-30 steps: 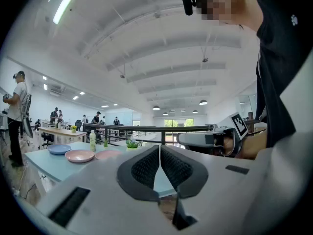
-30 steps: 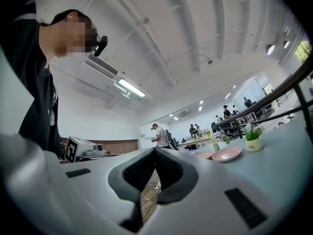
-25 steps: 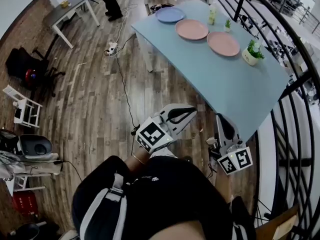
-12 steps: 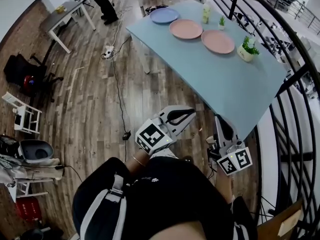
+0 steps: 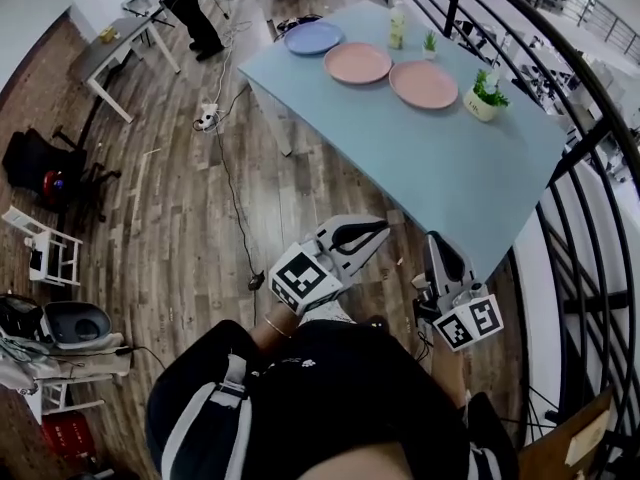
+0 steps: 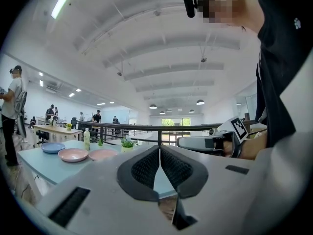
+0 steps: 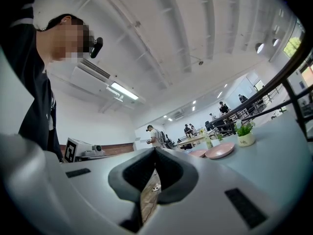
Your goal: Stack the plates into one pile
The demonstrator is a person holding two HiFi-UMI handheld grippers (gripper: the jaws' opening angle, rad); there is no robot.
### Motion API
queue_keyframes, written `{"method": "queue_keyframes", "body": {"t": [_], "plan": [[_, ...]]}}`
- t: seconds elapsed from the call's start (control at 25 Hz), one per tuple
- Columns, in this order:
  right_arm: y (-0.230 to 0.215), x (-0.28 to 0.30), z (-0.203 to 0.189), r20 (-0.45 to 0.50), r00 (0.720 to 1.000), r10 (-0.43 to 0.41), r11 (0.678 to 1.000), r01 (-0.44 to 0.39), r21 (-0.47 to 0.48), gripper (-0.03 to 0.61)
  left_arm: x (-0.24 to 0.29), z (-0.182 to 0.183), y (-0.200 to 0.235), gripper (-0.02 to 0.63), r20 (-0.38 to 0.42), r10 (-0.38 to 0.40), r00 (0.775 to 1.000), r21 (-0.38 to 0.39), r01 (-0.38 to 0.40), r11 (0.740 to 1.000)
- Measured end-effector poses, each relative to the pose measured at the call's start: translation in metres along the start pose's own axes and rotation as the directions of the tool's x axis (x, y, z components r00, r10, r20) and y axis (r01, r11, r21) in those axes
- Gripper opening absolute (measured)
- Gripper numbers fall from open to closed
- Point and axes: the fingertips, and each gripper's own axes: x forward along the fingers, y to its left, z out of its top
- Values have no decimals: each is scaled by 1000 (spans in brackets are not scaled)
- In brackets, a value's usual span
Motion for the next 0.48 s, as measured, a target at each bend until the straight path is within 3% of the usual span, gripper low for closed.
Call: {"method": "queue_keyframes", "body": {"t": [0.48], "plan": [[-28, 38, -16, -48, 999, -22, 997, 25, 70, 2, 0, -17, 46, 20, -59, 58, 997, -41, -61, 997]]}}
